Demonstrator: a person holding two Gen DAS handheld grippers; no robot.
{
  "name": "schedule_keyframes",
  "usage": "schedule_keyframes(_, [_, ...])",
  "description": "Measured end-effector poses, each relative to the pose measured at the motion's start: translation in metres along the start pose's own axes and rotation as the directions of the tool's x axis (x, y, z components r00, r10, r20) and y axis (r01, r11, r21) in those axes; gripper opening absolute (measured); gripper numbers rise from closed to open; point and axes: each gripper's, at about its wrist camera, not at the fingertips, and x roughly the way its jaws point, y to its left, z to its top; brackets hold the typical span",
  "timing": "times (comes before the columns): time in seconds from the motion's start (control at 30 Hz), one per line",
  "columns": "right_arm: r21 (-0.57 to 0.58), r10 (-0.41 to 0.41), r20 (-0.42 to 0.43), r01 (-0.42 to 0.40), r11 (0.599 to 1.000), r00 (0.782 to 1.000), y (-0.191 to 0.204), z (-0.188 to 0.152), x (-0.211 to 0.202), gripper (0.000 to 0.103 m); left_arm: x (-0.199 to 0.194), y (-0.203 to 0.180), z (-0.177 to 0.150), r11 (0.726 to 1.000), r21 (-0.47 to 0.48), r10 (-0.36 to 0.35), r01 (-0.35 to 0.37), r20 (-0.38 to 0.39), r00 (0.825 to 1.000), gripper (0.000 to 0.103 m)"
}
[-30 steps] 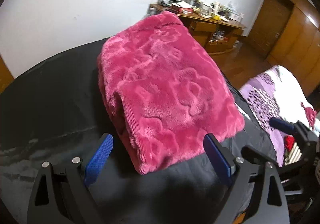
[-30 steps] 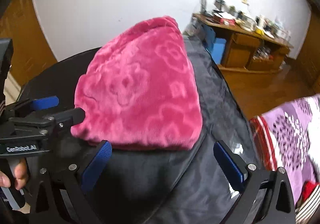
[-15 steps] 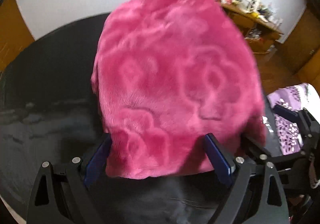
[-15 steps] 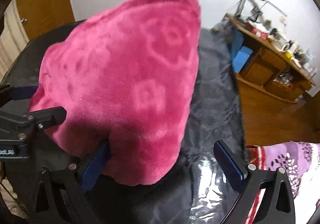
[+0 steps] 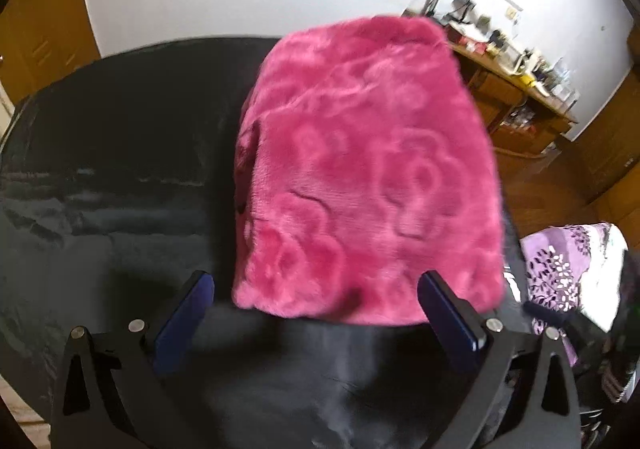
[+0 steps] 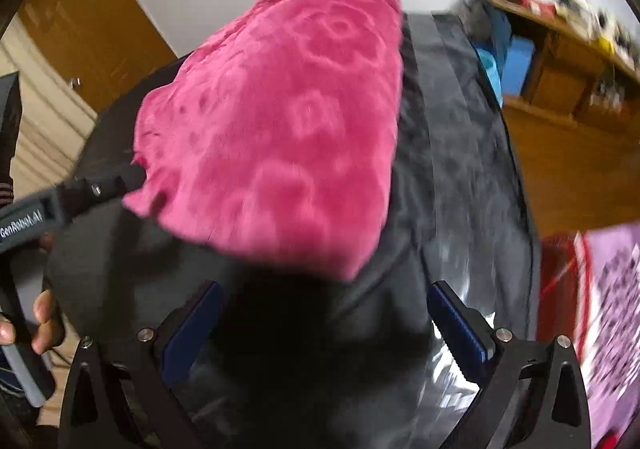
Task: Fold clothes
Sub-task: 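Square the folded jacket on the sheet with the left gripper and release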
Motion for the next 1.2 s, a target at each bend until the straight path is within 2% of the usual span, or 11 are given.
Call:
schedule_keyframes(0.1, [0.068,0.047,-0.014,-0.046,0.997,0.999,-0.006,-0.019,-0.008,0.103,-0.018,-0.010,-0.010,0.999,0.033,-0.021,0.020,0.032,0.999,0.102])
schedule_keyframes(0.23, [0.134,0.075,-0.031,-0.070,0.988,0.997,-0.006,-0.031,-0.011,0.103,-0.035,-0.028,-0.016,0.994,0.095,-0.059,0.056,0.031,0.998,0.102])
schedule_keyframes(0.4, [0.158,0.104,0.062,-0.113,0.981,0.993,0.000,-0.026,-0.035,0.103,-0.059,-0.042,-0.018,0.987,0.135,-0.092,0.082,0.065,0.994,0.102])
schedule_keyframes(0.5, [0.166,0.136,0.120,-0.155,0.974,0.983,0.003,-0.018,-0.053,0.103,-0.076,-0.043,-0.015,0.994,0.107,-0.039,0.030,0.082,0.996,0.102])
schedule_keyframes(0.6, [0.123,0.132,0.158,-0.152,0.981,0.979,0.016,-0.015,-0.068,0.103,-0.084,-0.042,-0.012,0.995,0.094,0.026,-0.033,0.080,0.996,0.102])
schedule_keyframes(0.77, [0.037,0.137,0.161,-0.144,0.989,0.977,0.040,-0.013,-0.081,0.103,-0.098,-0.040,-0.014,0.997,0.075,0.027,-0.035,0.109,0.994,0.102])
schedule_keyframes(0.87, [0.016,0.105,0.156,-0.109,0.994,0.982,0.048,-0.017,-0.082,0.103,-0.106,-0.041,-0.014,0.996,0.081,0.032,-0.042,0.123,0.992,0.102])
schedule_keyframes(1.2, [0.055,0.075,0.175,-0.086,0.995,0.982,0.043,-0.016,-0.089,0.103,-0.126,-0.049,-0.015,0.989,0.134,0.034,-0.058,0.170,0.985,0.102])
